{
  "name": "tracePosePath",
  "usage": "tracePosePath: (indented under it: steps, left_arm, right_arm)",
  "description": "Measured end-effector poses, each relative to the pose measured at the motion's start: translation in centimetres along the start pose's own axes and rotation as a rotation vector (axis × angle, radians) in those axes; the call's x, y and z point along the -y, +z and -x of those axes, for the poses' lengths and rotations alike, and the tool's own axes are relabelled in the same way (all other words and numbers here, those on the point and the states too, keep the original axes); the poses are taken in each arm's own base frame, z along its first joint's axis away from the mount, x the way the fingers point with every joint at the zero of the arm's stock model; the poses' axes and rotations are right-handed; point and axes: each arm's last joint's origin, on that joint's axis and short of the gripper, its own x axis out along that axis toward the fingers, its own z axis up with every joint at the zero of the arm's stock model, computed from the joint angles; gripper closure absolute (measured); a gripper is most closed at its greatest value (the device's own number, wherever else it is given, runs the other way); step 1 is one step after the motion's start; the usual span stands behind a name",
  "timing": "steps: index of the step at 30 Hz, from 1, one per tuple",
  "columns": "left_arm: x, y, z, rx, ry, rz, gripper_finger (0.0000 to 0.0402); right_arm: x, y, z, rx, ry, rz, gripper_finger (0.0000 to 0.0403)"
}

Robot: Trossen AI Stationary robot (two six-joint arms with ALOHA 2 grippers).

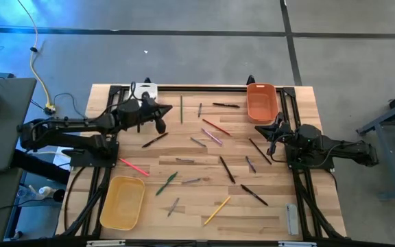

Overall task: Sort crayons/erasers/pens/pencils in bins
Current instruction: Put the bottom blue crayon into the orange bin

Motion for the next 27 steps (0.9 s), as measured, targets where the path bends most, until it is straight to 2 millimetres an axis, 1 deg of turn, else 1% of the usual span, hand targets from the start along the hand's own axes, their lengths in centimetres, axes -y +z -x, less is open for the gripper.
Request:
tracePosePath:
  steps: [4, 9, 15, 20, 24, 27]
  left_arm:
    - [1.0, -1.4, 0.4, 0.004, -0.079, -0.015, 0.0402]
    - [2.0, -3.1, 1.2, 0.064, -0.143, -0.046, 0.0402]
    - [2.7, -5.1, 2.3, 0.117, -0.196, -0.099, 0.0402]
    - [2.8, -5.5, 2.5, 0.107, -0.207, -0.099, 0.0402]
    - [2.8, -5.5, 2.5, 0.107, -0.21, -0.117, 0.0402]
    - [2.7, -5.5, 2.5, 0.109, -0.205, -0.128, 0.0402]
  right_arm:
    - [0.0, 0.0, 0.0, 0.0, 0.0, 0.0, 0.0402]
    - [0.0, 0.0, 0.0, 0.0, 0.0, 0.0, 0.0402]
    - [0.0, 0.0, 0.0, 0.002, 0.0, -0.001, 0.0402]
    - [0.0, 0.4, 0.0, 0.041, -0.002, 0.01, 0.0402]
    - [0.1, 1.3, 0.1, 0.137, -0.007, -0.031, 0.0402]
    - [0.2, 2.3, 0.3, 0.233, -0.019, 0.015, 0.0402]
